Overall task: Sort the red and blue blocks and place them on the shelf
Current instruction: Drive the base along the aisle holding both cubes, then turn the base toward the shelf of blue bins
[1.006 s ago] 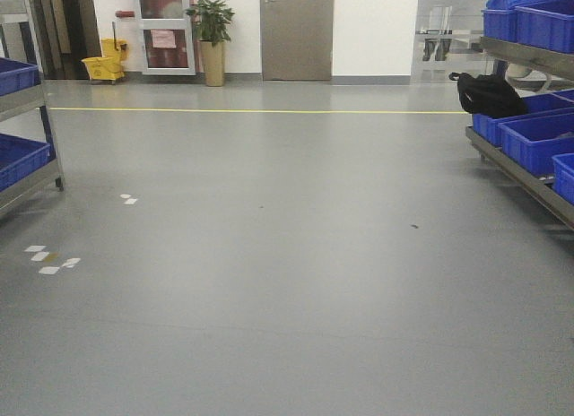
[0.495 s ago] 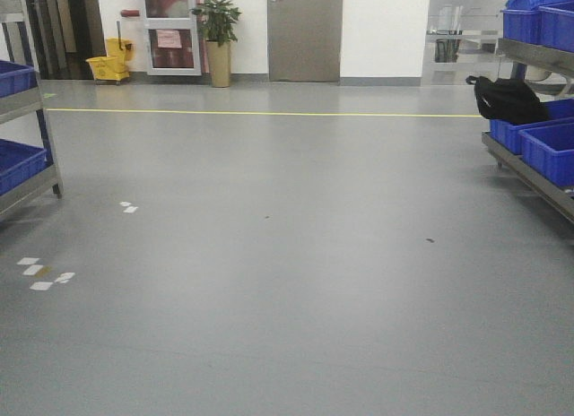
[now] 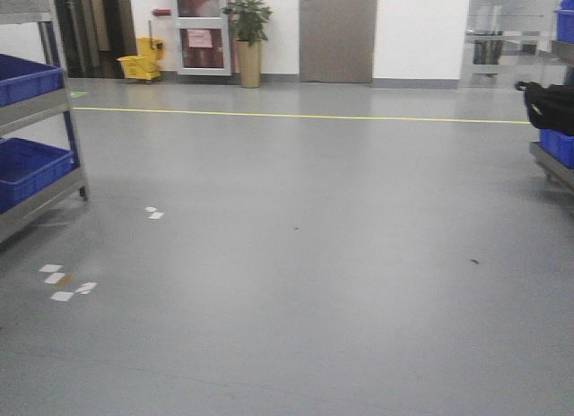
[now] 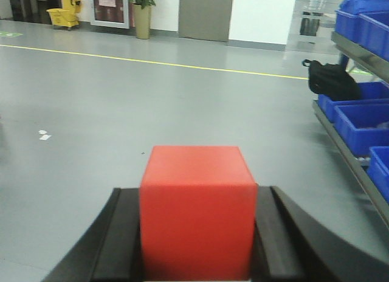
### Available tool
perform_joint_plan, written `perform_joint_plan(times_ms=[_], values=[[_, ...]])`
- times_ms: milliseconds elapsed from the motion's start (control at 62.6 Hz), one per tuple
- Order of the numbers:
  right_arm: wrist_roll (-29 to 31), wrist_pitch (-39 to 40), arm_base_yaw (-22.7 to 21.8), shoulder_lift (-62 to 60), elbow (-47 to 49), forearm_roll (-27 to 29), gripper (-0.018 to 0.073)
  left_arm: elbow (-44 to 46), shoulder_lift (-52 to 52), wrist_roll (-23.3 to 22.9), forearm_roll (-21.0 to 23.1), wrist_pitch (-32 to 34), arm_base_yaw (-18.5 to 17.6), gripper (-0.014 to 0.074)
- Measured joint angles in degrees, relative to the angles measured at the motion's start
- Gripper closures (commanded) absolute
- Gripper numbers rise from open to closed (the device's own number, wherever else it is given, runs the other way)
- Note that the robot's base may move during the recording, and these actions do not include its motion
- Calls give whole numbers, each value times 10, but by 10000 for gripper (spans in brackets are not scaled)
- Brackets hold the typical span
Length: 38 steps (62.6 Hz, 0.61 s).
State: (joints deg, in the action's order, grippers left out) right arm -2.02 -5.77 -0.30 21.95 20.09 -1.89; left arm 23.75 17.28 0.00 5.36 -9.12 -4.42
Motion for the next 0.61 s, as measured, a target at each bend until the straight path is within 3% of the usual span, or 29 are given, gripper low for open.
perform_joint_plan(times_ms=[607], values=[[0,0,0,0,0,0,511,0,0,0,0,0,0,472]])
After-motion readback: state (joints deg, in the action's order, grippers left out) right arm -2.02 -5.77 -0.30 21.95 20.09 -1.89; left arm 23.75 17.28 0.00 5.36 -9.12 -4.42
